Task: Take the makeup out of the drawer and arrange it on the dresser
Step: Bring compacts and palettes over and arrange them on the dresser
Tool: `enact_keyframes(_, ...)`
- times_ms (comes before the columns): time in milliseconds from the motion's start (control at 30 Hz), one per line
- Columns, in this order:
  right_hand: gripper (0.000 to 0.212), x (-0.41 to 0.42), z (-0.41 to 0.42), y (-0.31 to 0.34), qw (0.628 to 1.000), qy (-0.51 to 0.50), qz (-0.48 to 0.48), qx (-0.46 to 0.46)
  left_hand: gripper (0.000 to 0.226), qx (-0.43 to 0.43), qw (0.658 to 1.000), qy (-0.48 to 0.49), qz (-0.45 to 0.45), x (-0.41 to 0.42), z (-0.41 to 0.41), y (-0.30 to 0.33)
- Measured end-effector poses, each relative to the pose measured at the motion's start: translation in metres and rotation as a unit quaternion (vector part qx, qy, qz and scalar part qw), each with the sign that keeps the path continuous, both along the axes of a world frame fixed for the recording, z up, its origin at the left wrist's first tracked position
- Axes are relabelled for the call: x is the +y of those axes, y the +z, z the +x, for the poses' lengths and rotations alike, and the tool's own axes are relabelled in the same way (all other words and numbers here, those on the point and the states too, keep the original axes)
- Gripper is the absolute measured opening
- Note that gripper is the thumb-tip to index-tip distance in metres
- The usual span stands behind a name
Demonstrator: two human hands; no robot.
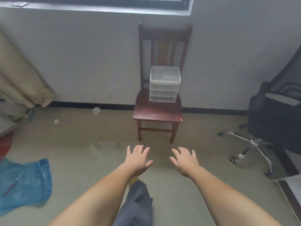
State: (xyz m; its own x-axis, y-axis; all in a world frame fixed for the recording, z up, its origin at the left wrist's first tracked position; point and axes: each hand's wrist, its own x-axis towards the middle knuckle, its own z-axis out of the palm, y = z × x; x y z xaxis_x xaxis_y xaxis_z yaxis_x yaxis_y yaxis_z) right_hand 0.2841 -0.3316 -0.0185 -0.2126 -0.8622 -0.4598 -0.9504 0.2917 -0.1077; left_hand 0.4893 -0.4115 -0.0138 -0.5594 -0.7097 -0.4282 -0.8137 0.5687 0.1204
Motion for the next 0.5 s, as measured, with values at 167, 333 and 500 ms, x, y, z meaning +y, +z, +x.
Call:
enact_keyframes(167, 0.051, -0.114, -0.035, 0.001, 0.998, -0.054, 0.006, -0.018, 0.065, -0.02, 0.999, -0.042, 0.003, -0.138, -0.04, 0.001)
enact_keyframes(333, 0.05, -0.203, -0.07, -0.003, 0.996, -0.073, 0.023, -0.044, 0.064, -0.028, 0.997, -0.067, 0.011, -0.24, -0.093, 0.005)
enact_keyframes(500, 0.051, -0.3, -0.125, -0.035, 0.995, -0.057, 0.047, -0.064, 0.064, 0.013, 0.999, -0.048, -0.01, -0.336, -0.162, -0.01)
